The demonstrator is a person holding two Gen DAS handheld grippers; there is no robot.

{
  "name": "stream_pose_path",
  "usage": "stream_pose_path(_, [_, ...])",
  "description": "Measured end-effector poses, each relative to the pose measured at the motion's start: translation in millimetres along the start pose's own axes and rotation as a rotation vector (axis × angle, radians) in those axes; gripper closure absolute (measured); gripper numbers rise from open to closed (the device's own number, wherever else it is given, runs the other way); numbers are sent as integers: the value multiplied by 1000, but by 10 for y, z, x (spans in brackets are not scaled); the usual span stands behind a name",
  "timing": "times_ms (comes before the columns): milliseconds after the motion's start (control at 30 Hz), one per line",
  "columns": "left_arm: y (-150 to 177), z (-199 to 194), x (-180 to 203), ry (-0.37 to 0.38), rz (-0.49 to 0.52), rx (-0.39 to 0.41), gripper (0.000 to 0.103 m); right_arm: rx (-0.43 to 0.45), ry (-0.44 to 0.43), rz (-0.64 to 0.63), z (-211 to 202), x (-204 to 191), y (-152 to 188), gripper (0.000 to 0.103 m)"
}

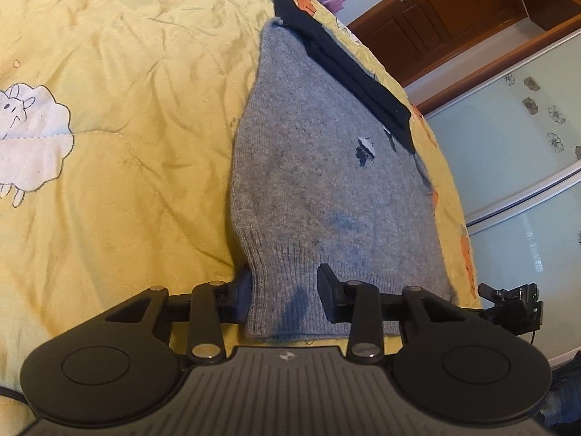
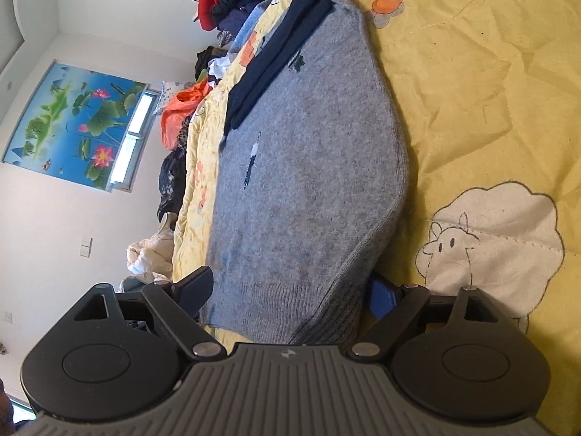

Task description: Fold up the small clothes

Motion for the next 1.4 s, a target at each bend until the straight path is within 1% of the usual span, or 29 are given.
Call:
stream_pose_path(100, [20,-1,-5,-20,2,10,72,-21,15,5,-4,15,-9,22])
stream_pose_path(133, [26,11,7,-30,7,16,78,-24,18,12,1,17,-15,23])
stream_pose_path(167, [28,36,29,-48,19,15,89,-26,18,19,3,20,-23,24])
stream_pose_path(200, [28,61,41,-71,27,12,95,-26,28,26,9,22,-32,27])
stream_pose_path(233, [23,81,53,-89,34,15,97,-24,44,37,24,29,-35,39])
stream_pose_path(267, [20,75,72,-100,46,21,97,-30,67,52,41,53,-38,63])
stream_pose_path(300, [17,55,99,-123,60,31,97,-33,105,70,58,93,-36,79])
stream_pose_path(333, [15,11,126,-141,76,43,98,-33,145,90,60,150,-22,91])
stream_pose_path(367, [16,-58,153,-146,94,60,98,-25,127,96,39,172,0,91])
stream_pose_path(467, [42,-275,209,-198,125,89,99,-1,158,35,-64,83,140,91])
stream_pose_path(500, [58,-300,196,-208,128,85,99,4,166,16,-109,56,185,91])
stream_pose_path(567, [82,-215,113,-247,118,42,99,16,173,31,-202,122,248,91])
stream_pose_path(633, [98,-93,58,-235,111,18,99,22,183,58,-216,254,258,92])
stream_pose_path(667, [99,-65,64,-237,112,31,98,33,152,71,-222,283,256,89])
stream_pose_path(733, [92,-39,118,-217,125,18,97,20,128,67,-188,265,255,84])
stream_pose_path(767, [99,-15,138,-200,130,1,95,6,124,72,-173,259,261,77])
stream_pose_path(800, [103,13,149,-201,133,-16,93,-4,105,70,-178,247,268,71])
stream_pose_path(833, [117,23,168,-196,141,-16,88,-7,90,63,-196,228,281,61])
stream_pose_path(867, [121,23,180,-176,145,-18,76,-7,90,56,-216,194,296,53])
stream_pose_path(900, [116,22,190,-146,139,-19,70,-11,97,45,-227,161,316,49])
stream_pose_path(933, [106,24,191,-113,127,-18,58,-18,104,33,-225,125,328,45])
stream_pose_path(967, [92,30,195,-87,118,-13,50,-25,112,21,-205,97,345,44])
stream_pose_path(1133, [10,28,219,-107,99,14,49,-28,118,30,-152,63,324,49])
stream_pose_path(1200, [-23,41,183,-79,83,29,48,-23,102,42,-164,87,343,49])
stream_pose_path(1267, [-39,55,153,-50,55,57,51,-17,72,62,-160,127,361,49])
stream_pose_path(1300, [-40,66,155,-48,49,62,62,-17,56,73,-154,148,372,49])
stream_pose_path(1333, [-37,96,158,-70,50,56,99,-17,46,80,-144,158,386,55])
stream_pose_path(1367, [-22,130,157,-105,52,44,99,-26,56,84,-123,168,403,75])
stream_pose_path(1400, [8,139,167,-127,72,47,99,-45,100,93,-86,192,425,93])
Point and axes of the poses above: each gripper's, at about its wrist camera, not at the fingertips, and z roughly the way its jaws point, x to its right, y to its underside, the point moved 4 cm from there along z, roughly the way its jaws point, and after that the axes turned 14 degrees about -x, right-handed, at the moved point
